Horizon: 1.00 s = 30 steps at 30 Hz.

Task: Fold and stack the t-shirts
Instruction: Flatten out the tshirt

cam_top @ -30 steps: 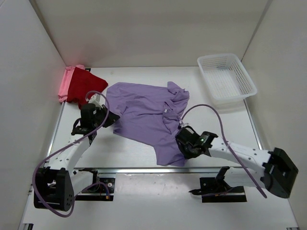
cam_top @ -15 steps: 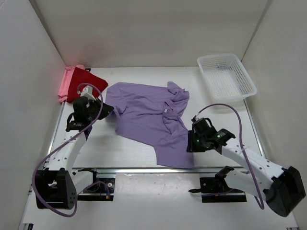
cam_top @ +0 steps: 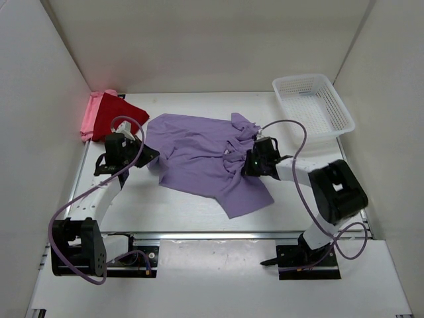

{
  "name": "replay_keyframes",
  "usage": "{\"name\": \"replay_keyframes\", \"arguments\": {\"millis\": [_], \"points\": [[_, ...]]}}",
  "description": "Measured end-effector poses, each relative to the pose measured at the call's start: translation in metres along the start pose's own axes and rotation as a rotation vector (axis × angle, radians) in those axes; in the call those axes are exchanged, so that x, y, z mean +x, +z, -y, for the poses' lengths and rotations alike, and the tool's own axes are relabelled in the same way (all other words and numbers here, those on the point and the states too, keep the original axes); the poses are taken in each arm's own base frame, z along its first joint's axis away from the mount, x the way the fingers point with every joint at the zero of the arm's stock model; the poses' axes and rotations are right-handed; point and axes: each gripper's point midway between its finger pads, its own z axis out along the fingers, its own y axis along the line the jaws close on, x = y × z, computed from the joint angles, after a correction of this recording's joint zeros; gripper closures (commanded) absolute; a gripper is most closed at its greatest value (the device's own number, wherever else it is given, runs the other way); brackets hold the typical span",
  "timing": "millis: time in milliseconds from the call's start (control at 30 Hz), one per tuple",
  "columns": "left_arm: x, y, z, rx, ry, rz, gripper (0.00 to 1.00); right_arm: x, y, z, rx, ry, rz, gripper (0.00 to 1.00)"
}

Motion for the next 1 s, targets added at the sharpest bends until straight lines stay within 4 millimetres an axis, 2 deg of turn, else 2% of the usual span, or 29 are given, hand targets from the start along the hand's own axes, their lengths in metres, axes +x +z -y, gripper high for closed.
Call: {"name": "replay_keyframes", "arguments": {"millis": [100, 167, 233, 300, 433, 500, 567, 600, 667, 767, 800, 867, 933, 1000], "points": [[0.002, -0.001, -0.005, -0.02, 0.008, -0.006, 1.0, -0.035, 0.022, -0.002, -0.024, 0.018, 0.043, 1.0], [0.002, -0.002, -0.011, -0.049, 0.014, -0.005, 1.0, -0.058, 0.033, 0.001, -0.029, 0.032, 0.066, 0.92], [0.002, -0.005, -0.018, -0.075, 0.016, -0.002, 1.0, -0.072, 0.031, 0.004, -0.021, 0.029, 0.087, 0.81], [-0.003, -0.01, -0.024, -0.105, 0.023, 0.018, 1.0, -0.077, 0.014, 0.001, -0.016, 0.02, 0.11, 0.69], [-0.012, -0.015, -0.028, -0.123, 0.028, 0.054, 1.0, -0.082, -0.058, -0.018, -0.054, -0.011, 0.237, 0.64], [-0.011, -0.014, -0.026, -0.118, 0.027, 0.05, 1.0, -0.082, -0.091, -0.018, -0.058, -0.013, 0.312, 0.65], [-0.007, -0.011, -0.02, -0.101, 0.032, 0.037, 1.0, -0.074, -0.108, 0.0, -0.023, 0.012, 0.349, 0.62], [-0.004, -0.009, -0.015, -0.088, 0.037, 0.03, 1.0, -0.065, -0.11, 0.013, 0.012, 0.031, 0.345, 0.59], [0.002, -0.007, -0.006, -0.061, 0.053, 0.017, 1.0, -0.038, -0.104, 0.047, 0.112, 0.075, 0.294, 0.53], [0.008, -0.005, 0.007, -0.027, 0.076, 0.005, 1.0, 0.011, -0.095, 0.083, 0.217, 0.13, 0.167, 0.48], [0.011, -0.005, 0.01, -0.016, 0.083, 0.001, 1.0, 0.023, -0.093, 0.09, 0.241, 0.141, 0.128, 0.48], [0.016, -0.004, 0.015, -0.001, 0.089, -0.006, 1.0, 0.036, -0.089, 0.099, 0.277, 0.15, 0.078, 0.49], [0.022, -0.004, 0.016, 0.005, 0.094, -0.02, 1.0, 0.041, -0.084, 0.103, 0.298, 0.152, 0.049, 0.49], [0.025, -0.003, 0.018, 0.012, 0.098, -0.027, 1.0, 0.035, -0.08, 0.103, 0.301, 0.146, 0.063, 0.49]]}}
